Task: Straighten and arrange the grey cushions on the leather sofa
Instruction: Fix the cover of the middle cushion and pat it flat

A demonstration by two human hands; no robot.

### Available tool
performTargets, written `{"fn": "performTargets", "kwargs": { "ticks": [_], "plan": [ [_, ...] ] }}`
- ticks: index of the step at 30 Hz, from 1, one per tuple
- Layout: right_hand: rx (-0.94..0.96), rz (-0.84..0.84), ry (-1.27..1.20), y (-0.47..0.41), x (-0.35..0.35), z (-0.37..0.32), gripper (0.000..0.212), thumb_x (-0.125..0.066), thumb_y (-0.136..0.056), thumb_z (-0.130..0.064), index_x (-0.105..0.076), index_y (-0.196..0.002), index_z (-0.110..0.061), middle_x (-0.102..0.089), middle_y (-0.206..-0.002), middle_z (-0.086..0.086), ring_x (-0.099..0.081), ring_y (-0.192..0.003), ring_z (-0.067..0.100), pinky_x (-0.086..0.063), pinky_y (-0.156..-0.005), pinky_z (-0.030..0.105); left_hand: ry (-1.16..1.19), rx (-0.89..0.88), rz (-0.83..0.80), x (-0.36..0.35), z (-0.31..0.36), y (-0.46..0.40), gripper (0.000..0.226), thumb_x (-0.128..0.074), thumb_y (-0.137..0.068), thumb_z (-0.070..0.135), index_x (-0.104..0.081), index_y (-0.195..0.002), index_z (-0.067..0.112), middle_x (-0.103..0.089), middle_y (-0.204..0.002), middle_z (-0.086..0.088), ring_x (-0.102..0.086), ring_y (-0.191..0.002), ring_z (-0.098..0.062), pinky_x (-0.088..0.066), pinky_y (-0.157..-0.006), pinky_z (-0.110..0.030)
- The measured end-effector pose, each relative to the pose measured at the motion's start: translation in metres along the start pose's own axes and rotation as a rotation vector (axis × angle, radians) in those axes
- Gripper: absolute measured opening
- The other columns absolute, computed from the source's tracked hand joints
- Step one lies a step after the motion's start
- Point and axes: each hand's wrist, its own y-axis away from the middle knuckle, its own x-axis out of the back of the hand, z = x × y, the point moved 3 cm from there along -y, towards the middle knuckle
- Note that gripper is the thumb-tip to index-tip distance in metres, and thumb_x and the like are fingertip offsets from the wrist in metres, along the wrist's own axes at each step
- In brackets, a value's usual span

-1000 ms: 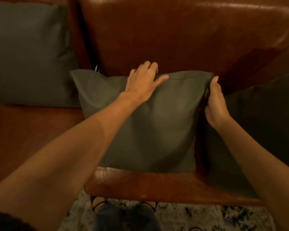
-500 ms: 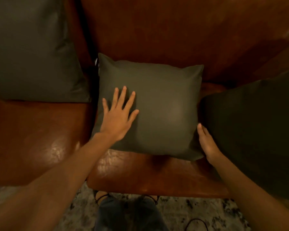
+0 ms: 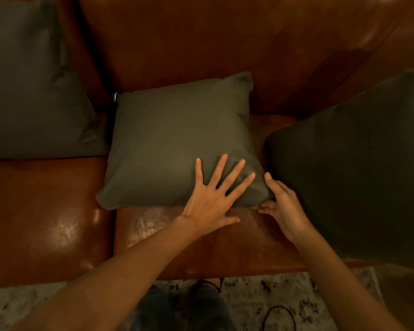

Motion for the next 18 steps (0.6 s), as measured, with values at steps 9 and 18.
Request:
{"fn": "performTargets", "kwargs": {
  "ticks": [9, 18],
  "plan": [
    [0.298, -0.196, -0.278, 0.035, -0.028, -0.030, 0.050, -0.061, -0.085, -0.029, -0.057, -0.131, -0.011, -0.071, -0.112, 0.010, -0.068, -0.090, 0.016, -0.054, -0.081, 0.024, 0.055, 0.075, 0.227, 0.051, -0.050, -0.030, 0.075, -0.055, -0.078, 0.062, -0.047, -0.143, 0.025, -0.050, -0.144, -0.004, -0.039, -0.135, -0.039, -0.017, -0.105, -0.072],
    [0.510, 0.160, 0.270, 0.043, -0.024, -0.027, 0.015, -0.067, -0.091, -0.028, -0.057, -0.093, -0.017, -0.064, -0.080, 0.006, -0.063, -0.068, 0.015, -0.051, -0.063, 0.029, 0.049, 0.077, 0.184, 0.048, -0.050, -0.034, 0.078, -0.053, -0.077, 0.066, -0.046, -0.143, 0.026, -0.049, -0.145, -0.003, -0.039, -0.135, -0.039, -0.015, -0.106, -0.073]
  ]
}}
